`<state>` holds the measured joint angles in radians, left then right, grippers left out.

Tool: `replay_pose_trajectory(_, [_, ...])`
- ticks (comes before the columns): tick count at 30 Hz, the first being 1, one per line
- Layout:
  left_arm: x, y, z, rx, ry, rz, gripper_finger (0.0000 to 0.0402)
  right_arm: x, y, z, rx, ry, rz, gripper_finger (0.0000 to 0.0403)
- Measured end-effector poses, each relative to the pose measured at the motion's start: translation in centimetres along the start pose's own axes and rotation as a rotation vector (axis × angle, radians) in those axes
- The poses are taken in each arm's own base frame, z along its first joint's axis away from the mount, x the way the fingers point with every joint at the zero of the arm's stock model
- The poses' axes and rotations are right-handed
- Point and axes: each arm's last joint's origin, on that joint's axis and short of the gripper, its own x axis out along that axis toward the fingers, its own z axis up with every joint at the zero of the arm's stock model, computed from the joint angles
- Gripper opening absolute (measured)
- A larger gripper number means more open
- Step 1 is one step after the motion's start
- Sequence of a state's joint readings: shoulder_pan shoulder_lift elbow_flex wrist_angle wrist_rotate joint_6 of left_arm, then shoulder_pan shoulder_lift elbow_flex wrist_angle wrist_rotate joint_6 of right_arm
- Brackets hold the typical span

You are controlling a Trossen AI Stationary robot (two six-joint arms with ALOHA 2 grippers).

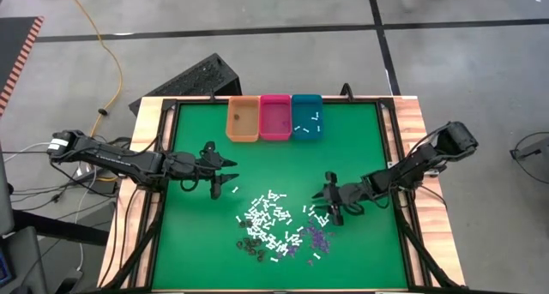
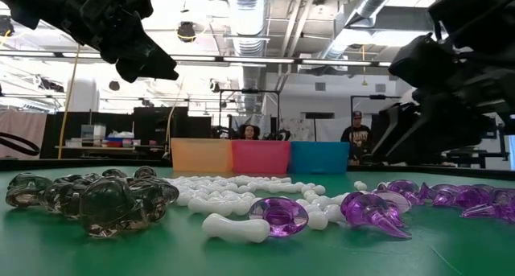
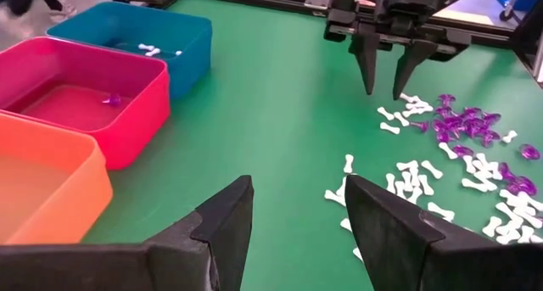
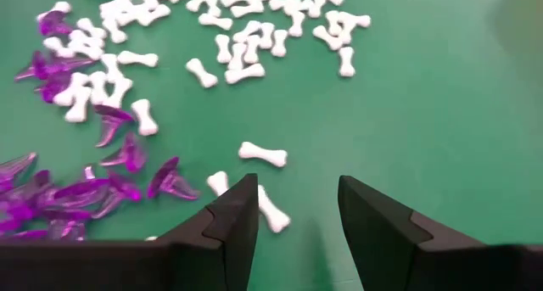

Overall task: Sort Halloween decoration
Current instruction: Put the white bone toy into the blue bin

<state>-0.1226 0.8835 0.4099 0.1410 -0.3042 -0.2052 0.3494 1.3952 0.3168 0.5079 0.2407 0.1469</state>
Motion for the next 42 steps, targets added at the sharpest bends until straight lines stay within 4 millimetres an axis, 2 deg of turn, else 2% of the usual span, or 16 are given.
replay_pose_trajectory(5, [0.0, 0.0, 0.0, -0.002, -0.001, 0.005, 0.0179, 0.4, -0.1, -0.3, 0.002, 0.024, 0.040, 0.0191])
replay_pose_trajectory(9, [0.0, 0.1, 0.0, -0.002, -0.003, 0.016, 0.0179, 1.6, 0.2, -0.9, -0.008, 0.079, 0.042, 0.0191])
replay_pose_trajectory(15, [0.0, 0.1, 0.0, -0.002, -0.002, 0.017, 0.0179, 3.4, 0.6, -0.6, -0.033, 0.101, 0.042, 0.0191])
replay_pose_trajectory(20, [0.0, 0.1, 0.0, -0.001, -0.001, 0.019, 0.0179, 3.8, 0.3, -0.6, -0.026, 0.119, 0.042, 0.0185])
replay_pose_trajectory(33, [0.0, 0.2, -0.1, 0.003, 0.008, 0.039, 0.0179, 3.5, -0.5, -2.0, -0.002, 0.215, 0.013, 0.0083])
replay_pose_trajectory(38, [0.0, 0.2, -0.1, 0.004, 0.007, 0.052, 0.0179, 3.5, -0.8, -1.9, 0.005, 0.205, 0.003, 0.0043])
replay_pose_trajectory(42, [0.0, 0.2, -0.1, 0.004, 0.007, 0.052, 0.0179, 3.4, -1.4, -1.2, 0.027, 0.168, -0.005, 0.0026])
